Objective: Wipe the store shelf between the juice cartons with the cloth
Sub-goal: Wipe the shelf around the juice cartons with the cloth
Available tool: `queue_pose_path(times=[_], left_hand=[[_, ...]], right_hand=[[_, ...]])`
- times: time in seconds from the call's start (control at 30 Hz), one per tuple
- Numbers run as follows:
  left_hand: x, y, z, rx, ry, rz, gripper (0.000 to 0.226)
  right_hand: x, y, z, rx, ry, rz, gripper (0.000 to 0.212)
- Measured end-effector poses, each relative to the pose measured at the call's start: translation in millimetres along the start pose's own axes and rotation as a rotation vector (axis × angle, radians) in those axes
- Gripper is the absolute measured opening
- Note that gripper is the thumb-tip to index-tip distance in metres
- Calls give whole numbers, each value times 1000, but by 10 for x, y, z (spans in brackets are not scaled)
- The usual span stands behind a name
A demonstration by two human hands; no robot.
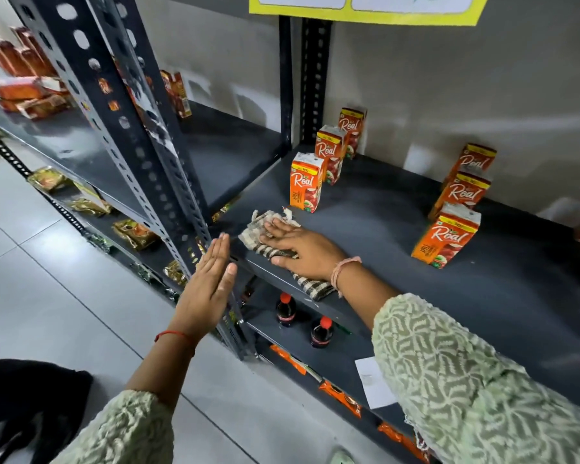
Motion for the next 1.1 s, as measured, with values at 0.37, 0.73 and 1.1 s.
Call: queue_pose_path(times=[0.37,0.73,1.1], left_hand=[[9,8,85,-46,82,73,67],[204,185,240,-91,191,261,78],[318,359,369,-100,215,386,92]], right_hand=[[-209,292,-1034,-116,-151,171,39],[233,-338,-1491,565,293,316,41],[420,-150,-462,271,490,-280,55]])
Point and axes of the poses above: each hand's wrist, its own z-axis towards the middle knuckle, its own y-axis out of the palm, x = y × z, the point moved 3 cm from there along z, towards the middle knuckle, and after that the axes turned 7 degrees about z, right-handed, at the moved point
